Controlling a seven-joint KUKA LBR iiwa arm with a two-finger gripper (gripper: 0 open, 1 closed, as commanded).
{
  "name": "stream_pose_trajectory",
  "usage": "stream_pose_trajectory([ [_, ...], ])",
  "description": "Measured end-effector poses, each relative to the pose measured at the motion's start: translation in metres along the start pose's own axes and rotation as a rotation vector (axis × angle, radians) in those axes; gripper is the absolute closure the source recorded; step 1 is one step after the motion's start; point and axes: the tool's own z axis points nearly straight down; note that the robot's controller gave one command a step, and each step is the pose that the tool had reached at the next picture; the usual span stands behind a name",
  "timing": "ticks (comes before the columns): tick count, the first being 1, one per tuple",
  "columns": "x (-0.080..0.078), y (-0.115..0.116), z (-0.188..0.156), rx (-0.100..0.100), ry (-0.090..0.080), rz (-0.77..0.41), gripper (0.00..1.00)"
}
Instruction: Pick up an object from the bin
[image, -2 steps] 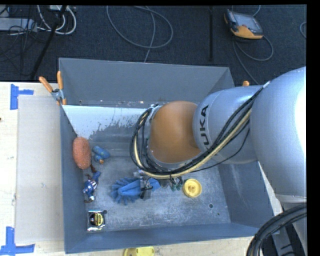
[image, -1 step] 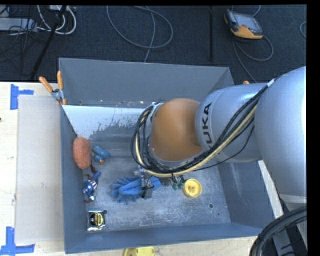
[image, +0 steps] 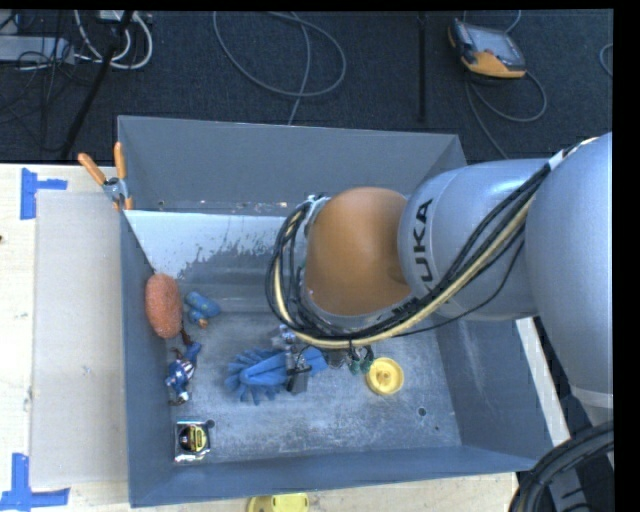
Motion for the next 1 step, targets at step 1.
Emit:
stream_pose_trajectory([
  [1,-0.0013,0.0002,-0.0193,0.001,-0.005,0.000,1.00],
])
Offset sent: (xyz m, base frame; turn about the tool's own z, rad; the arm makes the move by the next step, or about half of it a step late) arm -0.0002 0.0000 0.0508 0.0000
